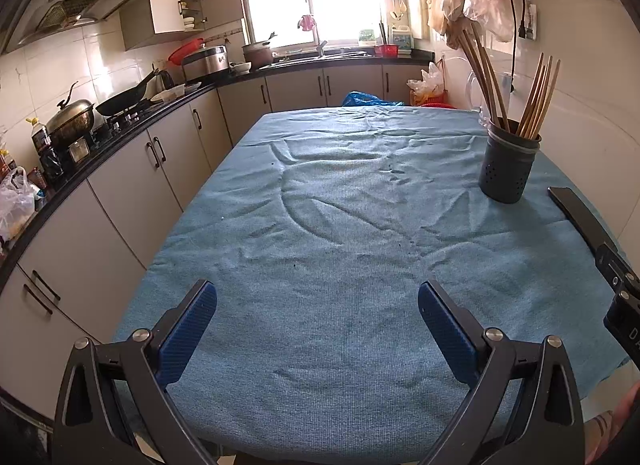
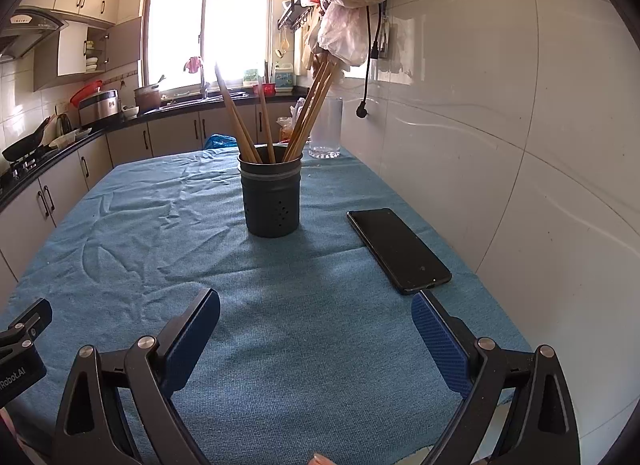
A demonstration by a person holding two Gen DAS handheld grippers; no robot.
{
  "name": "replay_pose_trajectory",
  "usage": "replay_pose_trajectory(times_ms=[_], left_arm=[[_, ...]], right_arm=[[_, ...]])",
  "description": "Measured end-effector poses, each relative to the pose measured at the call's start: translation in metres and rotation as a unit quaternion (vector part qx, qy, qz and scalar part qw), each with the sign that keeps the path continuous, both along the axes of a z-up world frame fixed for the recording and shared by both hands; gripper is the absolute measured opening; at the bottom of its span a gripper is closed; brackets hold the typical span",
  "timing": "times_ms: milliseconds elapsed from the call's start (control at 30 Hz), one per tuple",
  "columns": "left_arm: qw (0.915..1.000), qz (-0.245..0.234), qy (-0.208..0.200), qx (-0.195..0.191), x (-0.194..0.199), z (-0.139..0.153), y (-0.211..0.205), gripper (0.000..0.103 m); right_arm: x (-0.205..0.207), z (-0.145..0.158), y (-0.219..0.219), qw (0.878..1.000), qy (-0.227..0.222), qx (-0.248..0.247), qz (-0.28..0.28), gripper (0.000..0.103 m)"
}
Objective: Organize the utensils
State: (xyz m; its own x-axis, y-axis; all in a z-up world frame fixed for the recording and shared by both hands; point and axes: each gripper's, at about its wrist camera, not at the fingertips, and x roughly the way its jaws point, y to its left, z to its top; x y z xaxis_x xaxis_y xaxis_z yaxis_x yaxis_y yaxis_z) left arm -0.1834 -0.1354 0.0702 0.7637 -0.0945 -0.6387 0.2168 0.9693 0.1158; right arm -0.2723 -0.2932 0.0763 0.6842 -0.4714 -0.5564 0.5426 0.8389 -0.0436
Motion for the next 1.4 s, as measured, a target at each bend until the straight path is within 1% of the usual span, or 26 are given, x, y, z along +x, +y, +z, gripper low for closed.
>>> replay_pose_trajectory(times_ms=[1400], left_arm=[[1.0000, 0.000, 0.003, -0.001, -0.0006, -0.0019, 0.0002, 0.100]], right_arm=[[0.0028, -0.0066, 0.0017, 1.000, 0.010, 0.001, 0.007, 0.099]])
